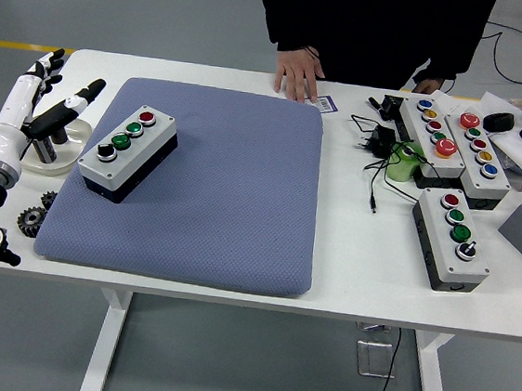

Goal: Pick up the button,place it on the desk,press the button,press the button

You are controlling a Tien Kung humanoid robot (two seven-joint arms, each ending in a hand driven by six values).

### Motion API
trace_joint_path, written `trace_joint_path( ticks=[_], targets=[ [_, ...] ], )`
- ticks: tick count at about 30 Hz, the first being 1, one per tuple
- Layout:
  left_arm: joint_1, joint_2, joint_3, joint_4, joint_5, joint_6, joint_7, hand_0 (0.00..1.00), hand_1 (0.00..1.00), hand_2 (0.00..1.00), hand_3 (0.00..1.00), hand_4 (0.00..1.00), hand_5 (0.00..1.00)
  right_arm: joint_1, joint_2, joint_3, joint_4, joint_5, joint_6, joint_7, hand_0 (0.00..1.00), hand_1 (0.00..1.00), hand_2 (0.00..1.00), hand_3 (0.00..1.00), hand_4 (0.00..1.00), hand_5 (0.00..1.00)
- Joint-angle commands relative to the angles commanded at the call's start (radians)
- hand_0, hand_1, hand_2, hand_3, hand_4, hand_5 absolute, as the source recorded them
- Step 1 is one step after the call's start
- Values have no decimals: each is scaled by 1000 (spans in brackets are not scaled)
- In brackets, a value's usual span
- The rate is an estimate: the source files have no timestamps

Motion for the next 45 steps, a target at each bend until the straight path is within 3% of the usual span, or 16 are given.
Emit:
trace_joint_path(
  ticks=[10,16,23,25,28,35,45],
  targets=[
    [-120,-14,108,151,356,-113,92,998,998,998,998,998,710,7,-2,1,0,3,-1,0,744,691,709,580,183,130],
    [-169,-31,162,249,356,-133,120,998,998,998,998,998,700,10,-3,0,0,3,-1,0,744,691,708,580,183,129],
    [-233,-51,182,373,356,-107,137,998,998,998,998,998,701,14,-4,-4,0,4,0,0,745,691,709,580,183,130],
    [-255,-57,171,419,356,-78,144,998,998,998,998,998,701,16,-5,-6,0,4,-1,-1,745,691,709,580,183,130],
    [-277,-60,158,464,356,-84,162,998,998,998,998,998,699,19,-6,-10,0,7,0,0,746,691,709,580,182,129],
    [-305,-71,170,513,356,-129,186,998,998,998,998,998,694,20,-7,-11,0,7,0,-1,745,691,709,580,182,129],
    [-349,-87,206,582,356,-99,199,998,998,998,998,998,693,22,-8,-11,0,1,1,0,747,691,709,580,182,130]
  ],
)
